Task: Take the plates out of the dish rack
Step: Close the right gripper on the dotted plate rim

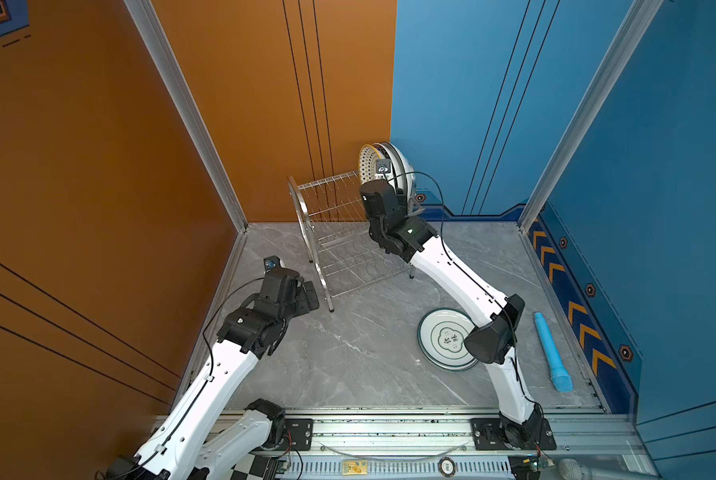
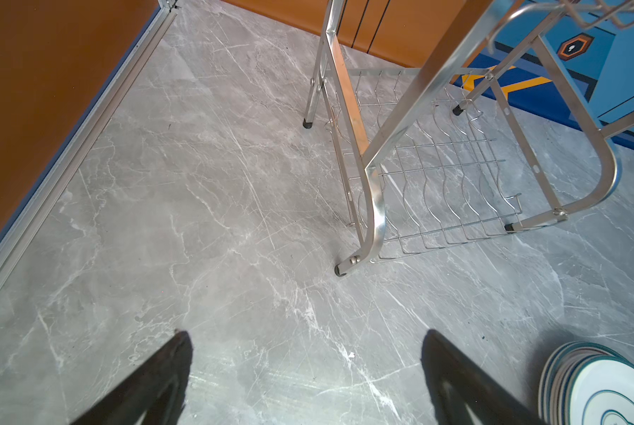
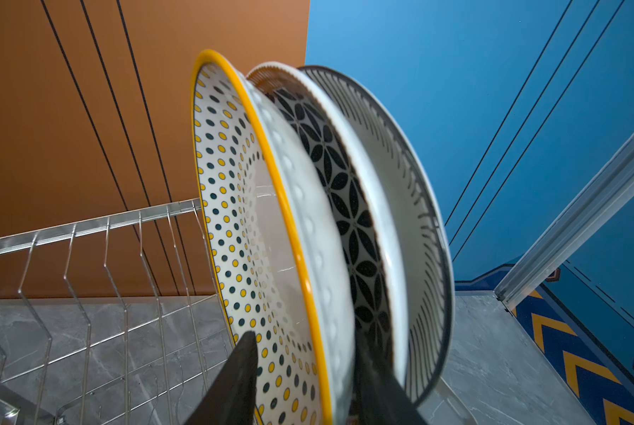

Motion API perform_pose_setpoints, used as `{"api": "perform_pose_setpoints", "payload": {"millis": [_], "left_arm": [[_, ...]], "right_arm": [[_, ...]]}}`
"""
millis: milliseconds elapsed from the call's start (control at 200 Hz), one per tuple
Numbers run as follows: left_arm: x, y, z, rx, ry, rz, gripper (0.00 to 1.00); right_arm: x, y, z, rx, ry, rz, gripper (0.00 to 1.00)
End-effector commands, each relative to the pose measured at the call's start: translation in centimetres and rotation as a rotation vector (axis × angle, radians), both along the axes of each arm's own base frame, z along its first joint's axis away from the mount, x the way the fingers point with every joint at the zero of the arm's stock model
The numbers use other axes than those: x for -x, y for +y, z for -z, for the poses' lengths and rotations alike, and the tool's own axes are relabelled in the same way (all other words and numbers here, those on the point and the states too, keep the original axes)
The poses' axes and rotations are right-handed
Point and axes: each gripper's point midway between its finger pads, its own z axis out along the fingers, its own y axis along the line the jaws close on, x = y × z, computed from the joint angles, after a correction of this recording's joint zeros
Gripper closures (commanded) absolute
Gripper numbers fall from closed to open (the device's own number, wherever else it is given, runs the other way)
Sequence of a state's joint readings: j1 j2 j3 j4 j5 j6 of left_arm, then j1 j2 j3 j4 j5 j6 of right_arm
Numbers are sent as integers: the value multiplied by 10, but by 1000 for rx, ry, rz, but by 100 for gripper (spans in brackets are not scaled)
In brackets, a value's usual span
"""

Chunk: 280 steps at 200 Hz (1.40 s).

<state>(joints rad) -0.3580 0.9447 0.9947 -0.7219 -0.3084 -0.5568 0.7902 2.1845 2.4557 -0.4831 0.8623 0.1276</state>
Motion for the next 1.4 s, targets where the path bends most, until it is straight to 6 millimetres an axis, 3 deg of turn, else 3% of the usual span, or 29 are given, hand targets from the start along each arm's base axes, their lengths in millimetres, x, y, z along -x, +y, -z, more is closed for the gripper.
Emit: {"api": "perform_pose_setpoints", "payload": {"millis": [0, 255, 586, 851, 1046, 1397], "left_arm": [[-4, -1, -6, 7, -15, 11, 2], [-4, -1, -6, 10, -16, 12, 2], [-4, -2, -4, 14, -12, 12, 2], [-5, -4, -3, 24, -8, 22, 2], [-5, -5, -4, 29, -12, 27, 2], [-5, -5, -4, 31, -14, 26, 2]], "right_arm": [[-7, 4, 4, 16, -16, 17, 61], [-10, 6, 8, 22, -22, 19, 63], [-16, 10, 9, 24, -49, 36, 74], [-19, 4, 13, 41, -63, 92, 86], [-20, 2, 14, 46, -72, 110, 100], [-22, 2, 13, 60, -102, 136, 100]]}}
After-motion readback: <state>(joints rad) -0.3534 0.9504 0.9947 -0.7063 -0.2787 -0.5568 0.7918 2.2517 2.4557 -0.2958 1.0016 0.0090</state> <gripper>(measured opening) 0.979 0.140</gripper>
